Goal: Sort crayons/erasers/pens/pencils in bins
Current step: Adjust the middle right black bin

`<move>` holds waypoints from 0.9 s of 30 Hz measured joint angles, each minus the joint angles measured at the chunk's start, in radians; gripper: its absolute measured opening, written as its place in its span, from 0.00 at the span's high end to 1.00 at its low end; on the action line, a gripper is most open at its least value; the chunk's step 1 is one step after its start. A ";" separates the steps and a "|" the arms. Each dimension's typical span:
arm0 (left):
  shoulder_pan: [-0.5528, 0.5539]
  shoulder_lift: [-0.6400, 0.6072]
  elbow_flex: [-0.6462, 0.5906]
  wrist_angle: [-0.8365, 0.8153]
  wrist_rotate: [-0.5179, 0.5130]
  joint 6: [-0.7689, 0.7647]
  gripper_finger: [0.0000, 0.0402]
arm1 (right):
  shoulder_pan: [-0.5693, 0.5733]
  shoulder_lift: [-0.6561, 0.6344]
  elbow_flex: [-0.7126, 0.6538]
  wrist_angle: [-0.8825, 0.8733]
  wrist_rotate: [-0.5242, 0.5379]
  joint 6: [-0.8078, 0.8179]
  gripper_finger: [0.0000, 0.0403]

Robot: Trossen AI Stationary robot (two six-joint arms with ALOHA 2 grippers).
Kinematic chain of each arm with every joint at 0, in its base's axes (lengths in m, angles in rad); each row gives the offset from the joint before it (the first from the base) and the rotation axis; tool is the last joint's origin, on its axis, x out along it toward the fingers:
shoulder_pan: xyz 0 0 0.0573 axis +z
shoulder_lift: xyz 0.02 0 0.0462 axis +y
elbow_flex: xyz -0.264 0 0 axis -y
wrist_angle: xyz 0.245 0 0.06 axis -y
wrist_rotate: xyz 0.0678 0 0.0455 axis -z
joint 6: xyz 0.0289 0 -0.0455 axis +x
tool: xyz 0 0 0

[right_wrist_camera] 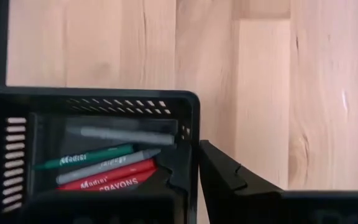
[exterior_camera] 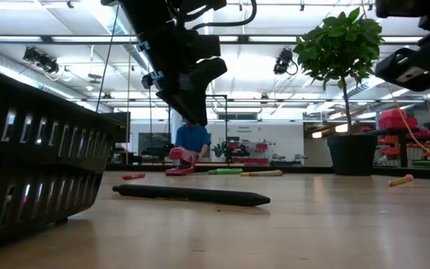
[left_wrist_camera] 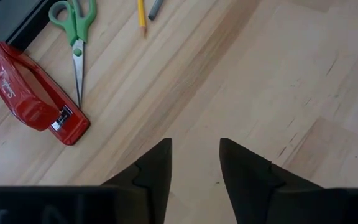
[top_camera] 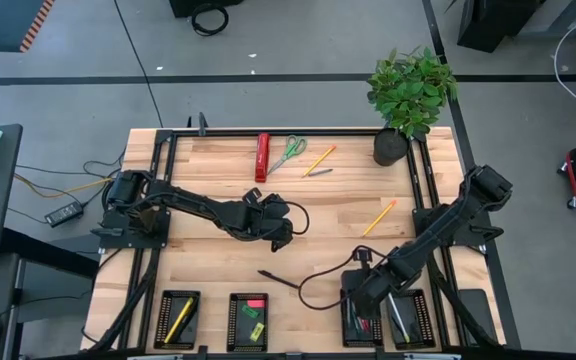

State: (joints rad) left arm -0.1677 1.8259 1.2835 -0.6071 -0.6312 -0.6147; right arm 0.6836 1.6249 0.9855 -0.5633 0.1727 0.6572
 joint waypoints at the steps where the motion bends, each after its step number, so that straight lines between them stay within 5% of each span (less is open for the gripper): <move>1: 0.000 0.000 0.000 0.000 0.000 0.000 0.64 | -0.004 0.000 0.000 0.012 0.001 0.000 0.91; 27: -0.005 0.000 -0.001 0.001 0.000 0.003 0.63 | -0.007 0.000 -0.110 0.193 -0.013 0.046 0.91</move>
State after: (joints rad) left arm -0.1722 1.8259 1.2827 -0.6064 -0.6312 -0.6119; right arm 0.6765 1.6249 0.8760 -0.3704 0.1593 0.7028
